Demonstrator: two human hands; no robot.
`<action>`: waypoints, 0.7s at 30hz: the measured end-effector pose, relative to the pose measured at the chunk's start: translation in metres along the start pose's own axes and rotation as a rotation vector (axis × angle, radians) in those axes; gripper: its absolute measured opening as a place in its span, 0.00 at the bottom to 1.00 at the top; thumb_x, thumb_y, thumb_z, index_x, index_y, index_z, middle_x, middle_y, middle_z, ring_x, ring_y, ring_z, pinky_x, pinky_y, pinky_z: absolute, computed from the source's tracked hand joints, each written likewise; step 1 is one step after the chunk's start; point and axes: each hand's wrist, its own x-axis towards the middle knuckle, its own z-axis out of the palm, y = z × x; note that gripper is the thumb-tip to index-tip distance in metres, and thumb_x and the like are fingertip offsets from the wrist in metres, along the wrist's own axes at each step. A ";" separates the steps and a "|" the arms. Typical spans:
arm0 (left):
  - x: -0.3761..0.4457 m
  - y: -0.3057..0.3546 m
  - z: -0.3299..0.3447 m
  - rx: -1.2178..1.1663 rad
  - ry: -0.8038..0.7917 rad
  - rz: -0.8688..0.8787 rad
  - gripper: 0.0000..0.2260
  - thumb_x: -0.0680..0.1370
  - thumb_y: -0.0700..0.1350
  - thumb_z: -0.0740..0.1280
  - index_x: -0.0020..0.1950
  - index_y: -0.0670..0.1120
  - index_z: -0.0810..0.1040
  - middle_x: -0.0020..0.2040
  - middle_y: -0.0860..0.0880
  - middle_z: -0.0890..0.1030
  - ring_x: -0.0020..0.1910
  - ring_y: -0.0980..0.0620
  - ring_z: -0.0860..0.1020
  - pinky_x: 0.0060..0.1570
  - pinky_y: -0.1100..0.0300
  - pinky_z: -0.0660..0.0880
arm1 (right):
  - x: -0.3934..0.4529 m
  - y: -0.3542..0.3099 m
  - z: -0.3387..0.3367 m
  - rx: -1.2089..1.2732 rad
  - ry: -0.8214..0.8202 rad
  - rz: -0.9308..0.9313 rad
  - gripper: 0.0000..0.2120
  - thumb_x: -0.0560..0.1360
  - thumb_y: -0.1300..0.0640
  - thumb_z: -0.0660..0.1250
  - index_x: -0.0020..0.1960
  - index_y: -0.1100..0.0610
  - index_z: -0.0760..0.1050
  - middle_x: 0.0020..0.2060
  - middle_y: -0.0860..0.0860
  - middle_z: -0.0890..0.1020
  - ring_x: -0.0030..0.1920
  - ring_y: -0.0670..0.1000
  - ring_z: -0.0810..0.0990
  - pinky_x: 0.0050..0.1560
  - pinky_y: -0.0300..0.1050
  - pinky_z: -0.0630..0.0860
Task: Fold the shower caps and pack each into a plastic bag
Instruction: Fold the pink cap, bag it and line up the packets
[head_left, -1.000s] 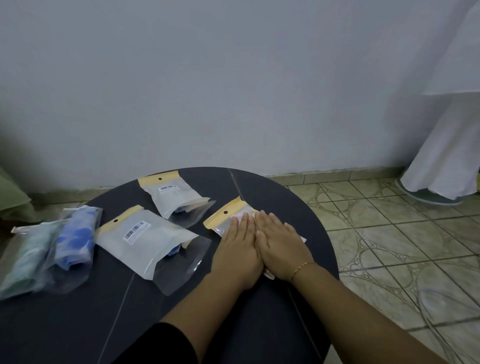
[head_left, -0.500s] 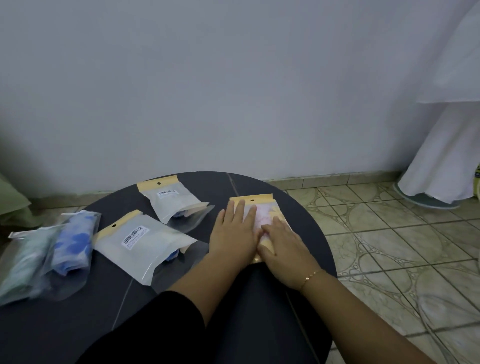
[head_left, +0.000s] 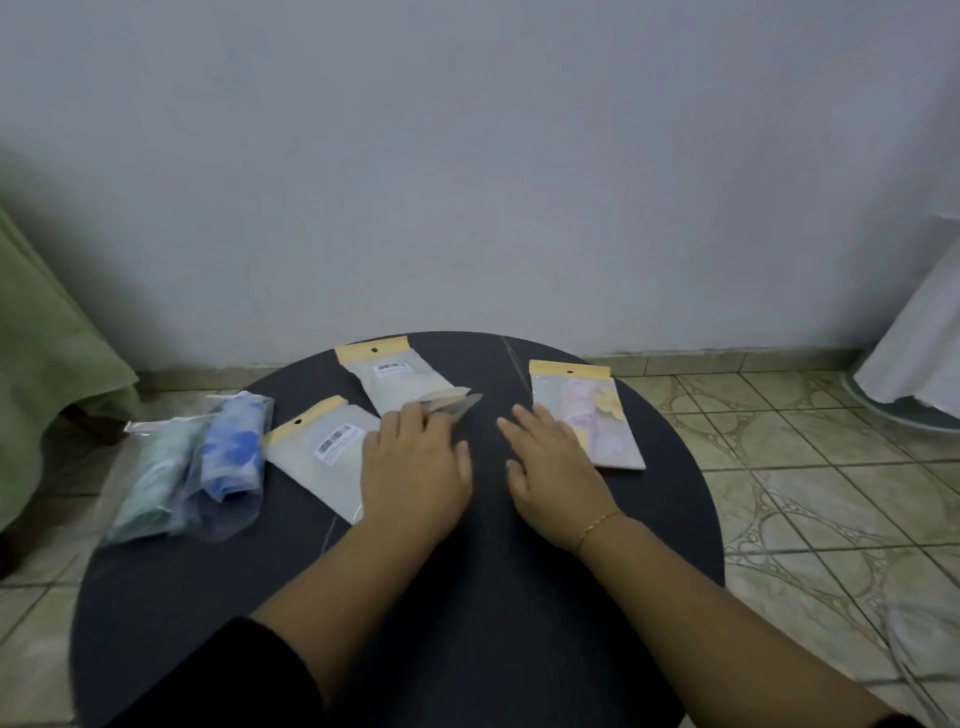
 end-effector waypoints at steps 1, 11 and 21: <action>-0.006 -0.012 -0.002 0.010 -0.017 -0.043 0.18 0.79 0.54 0.55 0.67 0.51 0.70 0.65 0.49 0.69 0.62 0.49 0.67 0.59 0.55 0.64 | -0.002 -0.007 0.002 0.014 -0.060 -0.052 0.26 0.79 0.60 0.54 0.76 0.52 0.53 0.76 0.49 0.54 0.76 0.49 0.46 0.74 0.45 0.42; -0.074 -0.104 -0.028 -0.225 -0.434 0.098 0.18 0.81 0.47 0.53 0.71 0.55 0.67 0.71 0.57 0.63 0.68 0.56 0.66 0.63 0.61 0.64 | -0.037 -0.033 0.001 0.086 -0.155 -0.169 0.32 0.75 0.58 0.62 0.75 0.46 0.54 0.60 0.50 0.74 0.60 0.50 0.72 0.62 0.44 0.68; -0.128 -0.127 -0.055 -0.267 -0.475 0.261 0.28 0.73 0.35 0.60 0.70 0.56 0.68 0.68 0.60 0.64 0.64 0.60 0.68 0.57 0.74 0.60 | -0.089 -0.061 0.002 -0.254 0.099 -0.796 0.19 0.71 0.49 0.63 0.62 0.50 0.74 0.57 0.52 0.79 0.55 0.53 0.78 0.47 0.47 0.76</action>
